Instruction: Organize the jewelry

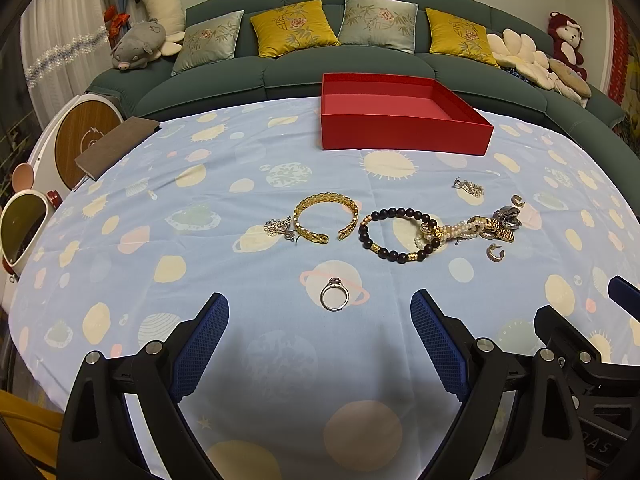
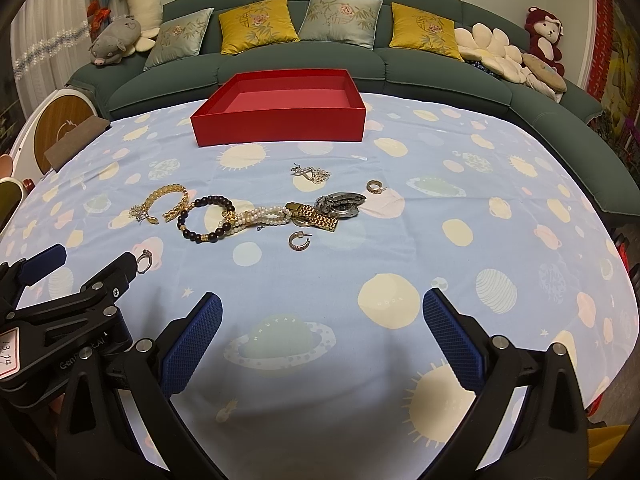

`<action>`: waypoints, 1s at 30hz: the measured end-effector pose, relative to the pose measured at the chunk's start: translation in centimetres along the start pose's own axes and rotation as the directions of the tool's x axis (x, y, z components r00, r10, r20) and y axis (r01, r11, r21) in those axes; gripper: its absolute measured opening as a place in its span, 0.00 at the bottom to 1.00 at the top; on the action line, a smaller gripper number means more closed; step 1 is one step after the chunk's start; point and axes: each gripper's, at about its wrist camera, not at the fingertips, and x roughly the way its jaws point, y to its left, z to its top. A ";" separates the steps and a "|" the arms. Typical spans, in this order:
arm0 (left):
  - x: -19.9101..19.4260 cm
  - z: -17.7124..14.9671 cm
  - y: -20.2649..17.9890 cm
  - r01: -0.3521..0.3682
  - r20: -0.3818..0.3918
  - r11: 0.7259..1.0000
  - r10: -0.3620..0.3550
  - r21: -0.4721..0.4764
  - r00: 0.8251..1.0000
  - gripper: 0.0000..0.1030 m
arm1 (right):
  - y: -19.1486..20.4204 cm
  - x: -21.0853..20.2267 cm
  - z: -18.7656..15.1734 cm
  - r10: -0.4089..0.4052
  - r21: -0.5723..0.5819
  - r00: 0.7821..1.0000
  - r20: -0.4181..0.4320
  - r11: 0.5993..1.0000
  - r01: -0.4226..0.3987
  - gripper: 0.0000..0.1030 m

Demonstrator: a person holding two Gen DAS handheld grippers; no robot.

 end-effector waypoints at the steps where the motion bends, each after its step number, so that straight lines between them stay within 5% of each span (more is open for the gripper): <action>1: 0.0 0.0 0.0 -0.001 0.000 1.000 0.001 0.000 1.000 0.87 | 0.0 0.0 0.0 0.000 0.000 1.000 0.000 1.000 0.000 0.95; 15: 0.1 0.9 1.9 0.019 -0.027 0.998 -0.021 -0.064 0.999 0.88 | -1.1 0.6 0.6 0.035 0.030 0.999 -0.012 0.999 -0.035 0.95; 23: 0.7 2.5 5.1 0.018 -0.020 0.987 -0.022 -0.160 1.000 0.88 | -2.8 1.0 4.3 0.108 0.030 0.994 -0.029 0.994 -0.107 0.92; 30: 2.0 3.0 6.0 0.026 -0.047 0.983 -0.035 -0.181 0.998 0.88 | -4.2 3.2 7.4 0.127 0.001 0.989 -0.073 0.992 -0.127 0.77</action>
